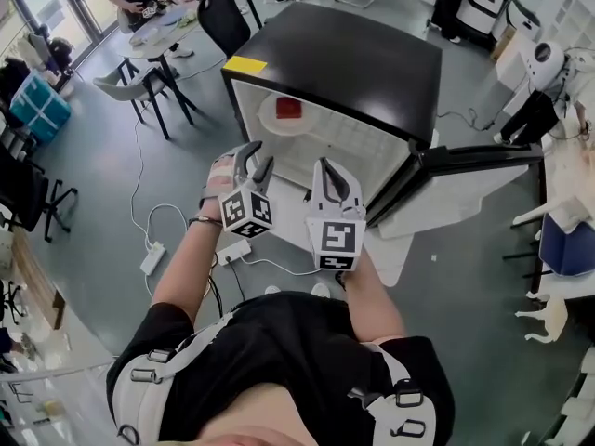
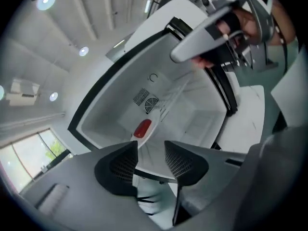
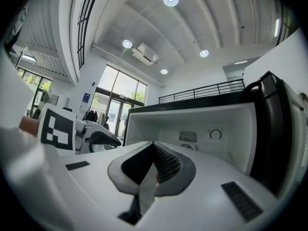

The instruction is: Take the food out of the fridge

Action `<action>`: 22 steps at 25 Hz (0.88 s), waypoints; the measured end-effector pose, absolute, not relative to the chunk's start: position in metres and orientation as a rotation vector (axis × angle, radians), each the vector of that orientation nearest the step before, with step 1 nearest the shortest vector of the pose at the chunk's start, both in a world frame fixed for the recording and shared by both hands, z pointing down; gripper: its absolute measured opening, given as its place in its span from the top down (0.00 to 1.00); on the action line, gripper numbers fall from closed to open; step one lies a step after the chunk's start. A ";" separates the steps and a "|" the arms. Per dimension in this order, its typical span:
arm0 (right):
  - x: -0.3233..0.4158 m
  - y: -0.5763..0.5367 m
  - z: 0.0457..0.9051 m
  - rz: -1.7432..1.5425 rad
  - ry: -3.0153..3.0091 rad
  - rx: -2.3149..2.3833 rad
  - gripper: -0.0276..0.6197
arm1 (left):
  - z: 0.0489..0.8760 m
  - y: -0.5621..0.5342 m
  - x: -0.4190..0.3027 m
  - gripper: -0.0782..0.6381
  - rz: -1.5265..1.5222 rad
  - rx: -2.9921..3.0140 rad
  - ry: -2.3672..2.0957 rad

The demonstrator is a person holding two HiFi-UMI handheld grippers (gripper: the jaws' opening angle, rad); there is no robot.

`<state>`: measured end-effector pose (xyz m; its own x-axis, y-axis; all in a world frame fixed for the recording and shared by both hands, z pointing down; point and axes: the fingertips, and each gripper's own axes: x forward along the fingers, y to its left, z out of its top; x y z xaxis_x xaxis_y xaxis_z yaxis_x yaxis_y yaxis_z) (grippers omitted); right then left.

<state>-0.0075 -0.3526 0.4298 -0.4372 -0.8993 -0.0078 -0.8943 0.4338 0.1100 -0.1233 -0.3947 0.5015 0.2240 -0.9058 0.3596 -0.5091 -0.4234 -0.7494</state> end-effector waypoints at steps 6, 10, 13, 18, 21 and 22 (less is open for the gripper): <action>0.015 -0.351 0.435 -0.163 -2.558 1.681 0.95 | 0.515 -0.427 -0.114 0.67 -1.217 -1.851 1.168; 0.029 -0.351 0.439 -0.165 -2.523 1.708 0.95 | 0.529 -0.445 -0.113 0.67 -1.304 -1.795 1.089; 0.041 -0.352 0.441 -0.159 -2.501 1.731 0.95 | 0.534 -0.456 -0.114 0.67 -1.336 -1.755 1.057; 0.055 -0.353 0.445 -0.172 -2.464 1.756 0.95 | 0.537 -0.468 -0.109 0.67 -1.353 -1.705 1.036; 0.060 -0.355 0.445 -0.166 -2.454 1.760 0.95 | 0.539 -0.476 -0.107 0.67 -1.377 -1.669 1.013; 0.062 -0.356 0.445 -0.162 -2.452 1.763 0.95 | 0.539 -0.478 -0.107 0.67 -1.381 -1.658 1.009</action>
